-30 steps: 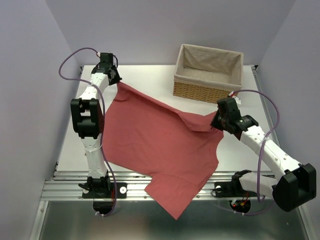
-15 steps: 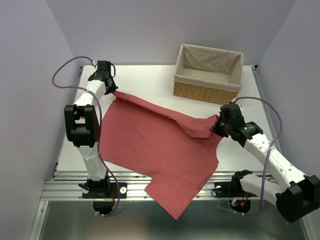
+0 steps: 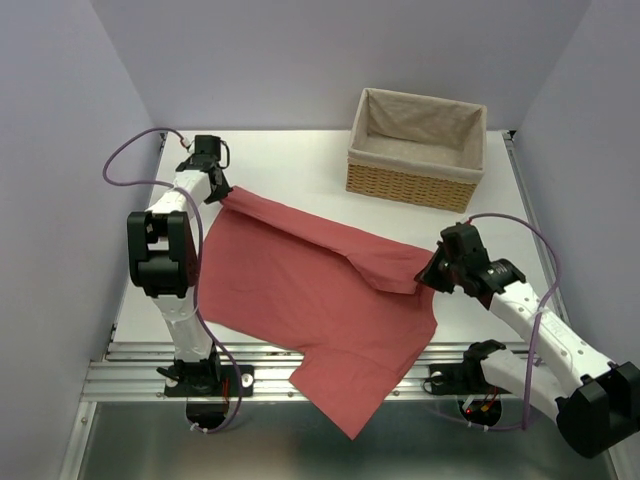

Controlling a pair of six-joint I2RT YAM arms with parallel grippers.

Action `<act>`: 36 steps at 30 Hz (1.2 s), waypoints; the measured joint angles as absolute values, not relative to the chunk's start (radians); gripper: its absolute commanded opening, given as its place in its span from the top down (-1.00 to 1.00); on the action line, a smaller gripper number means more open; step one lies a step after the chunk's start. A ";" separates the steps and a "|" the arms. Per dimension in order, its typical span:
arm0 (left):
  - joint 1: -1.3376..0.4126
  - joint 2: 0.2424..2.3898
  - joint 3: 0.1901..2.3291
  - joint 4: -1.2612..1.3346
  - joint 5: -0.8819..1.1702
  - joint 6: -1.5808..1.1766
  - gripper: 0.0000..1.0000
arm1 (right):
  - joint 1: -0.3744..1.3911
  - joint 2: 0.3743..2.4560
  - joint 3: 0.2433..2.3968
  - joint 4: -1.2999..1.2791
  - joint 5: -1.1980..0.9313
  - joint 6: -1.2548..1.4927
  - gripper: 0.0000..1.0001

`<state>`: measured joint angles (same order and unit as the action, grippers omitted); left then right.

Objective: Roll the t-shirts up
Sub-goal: Fold the T-shirt at the center of the board.

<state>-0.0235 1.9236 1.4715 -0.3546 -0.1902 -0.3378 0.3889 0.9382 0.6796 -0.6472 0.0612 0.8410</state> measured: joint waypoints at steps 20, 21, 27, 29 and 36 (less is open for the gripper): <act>-0.017 1.824 1.354 -0.369 -0.230 -0.328 1.00 | 0.423 0.911 0.733 -0.748 -0.068 0.780 0.99; -0.017 1.824 1.354 -0.373 -0.236 -0.330 1.00 | 0.426 0.908 0.733 -0.752 -0.080 0.780 0.99; -0.017 1.824 1.354 -0.379 -0.245 -0.334 0.85 | 0.449 0.870 0.685 -0.749 -0.124 0.783 0.52; -0.017 1.824 1.354 -0.385 -0.245 -0.335 0.30 | 0.455 0.862 0.662 -0.752 -0.140 0.789 -0.30; -0.014 1.823 1.359 -0.397 -0.224 -0.338 -0.18 | 0.460 0.847 0.659 -0.769 -0.116 0.791 -0.63</act>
<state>-0.0135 1.8233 1.3586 -0.3969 -0.2241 -0.3382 0.4599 0.8474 0.6594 -0.7689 -0.1158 0.7906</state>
